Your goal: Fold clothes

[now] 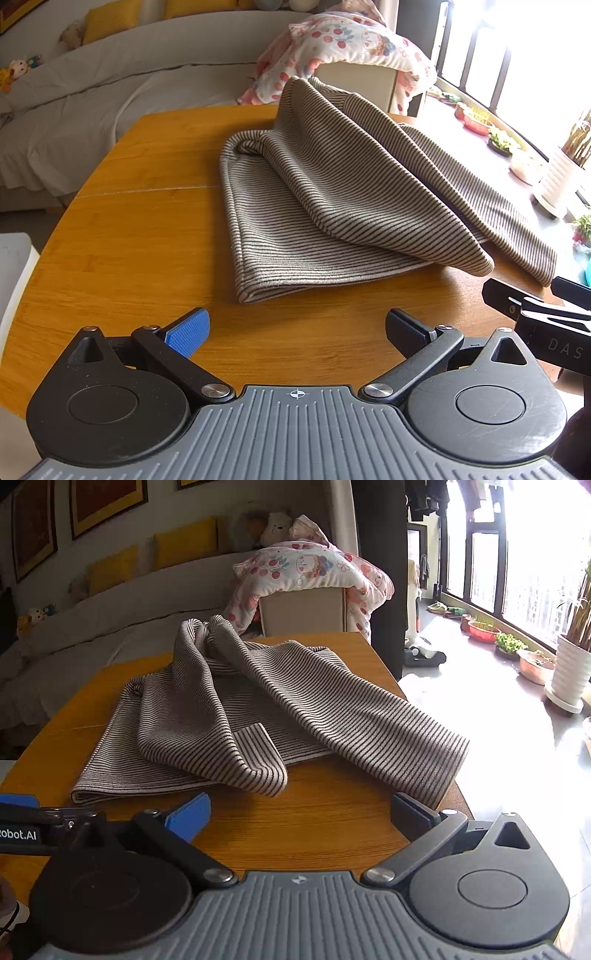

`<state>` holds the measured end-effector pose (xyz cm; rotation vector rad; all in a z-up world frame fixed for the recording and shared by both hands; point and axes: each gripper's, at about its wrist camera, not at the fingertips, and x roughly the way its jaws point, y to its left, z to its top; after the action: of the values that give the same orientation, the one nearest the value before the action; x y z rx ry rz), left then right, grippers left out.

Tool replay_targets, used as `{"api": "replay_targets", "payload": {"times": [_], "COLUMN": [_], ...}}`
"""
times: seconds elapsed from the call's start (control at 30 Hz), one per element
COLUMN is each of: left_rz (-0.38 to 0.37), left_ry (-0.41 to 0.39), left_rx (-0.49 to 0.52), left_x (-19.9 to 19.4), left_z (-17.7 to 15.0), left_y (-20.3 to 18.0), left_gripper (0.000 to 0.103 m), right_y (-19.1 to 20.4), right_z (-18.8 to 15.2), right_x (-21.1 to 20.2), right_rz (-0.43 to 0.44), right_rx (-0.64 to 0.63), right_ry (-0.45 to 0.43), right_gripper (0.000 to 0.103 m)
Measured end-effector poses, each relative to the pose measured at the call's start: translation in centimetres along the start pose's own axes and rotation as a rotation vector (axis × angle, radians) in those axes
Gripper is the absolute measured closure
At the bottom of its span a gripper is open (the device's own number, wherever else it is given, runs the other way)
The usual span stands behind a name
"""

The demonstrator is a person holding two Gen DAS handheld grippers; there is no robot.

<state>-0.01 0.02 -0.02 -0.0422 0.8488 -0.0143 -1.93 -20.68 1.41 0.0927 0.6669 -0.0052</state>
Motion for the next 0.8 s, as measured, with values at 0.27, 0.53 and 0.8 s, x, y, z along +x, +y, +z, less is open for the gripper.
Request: {"api": "replay_targets", "payload": {"times": [0.27, 0.53, 0.8], "left_rz": [-0.009, -0.006, -0.006], "left_ry": [0.005, 0.021, 0.028], "left_rx": [0.002, -0.008, -0.012], "left_x": [0.0, 0.5, 0.8], "left_z": [-0.2, 0.0, -0.2], "left_y": [0.2, 0.4, 0.4], "left_gripper": [0.0, 0.0, 0.0], "right_y": [0.8, 1.1, 1.2], "right_z": [0.0, -0.3, -0.5], "right_x": [0.1, 0.5, 0.7], "right_rz": [-0.009, -0.014, -0.018], "right_rx": [-0.004, 0.012, 0.015], "right_ry": [-0.006, -0.012, -0.013], "right_gripper": [0.0, 0.0, 0.0]}}
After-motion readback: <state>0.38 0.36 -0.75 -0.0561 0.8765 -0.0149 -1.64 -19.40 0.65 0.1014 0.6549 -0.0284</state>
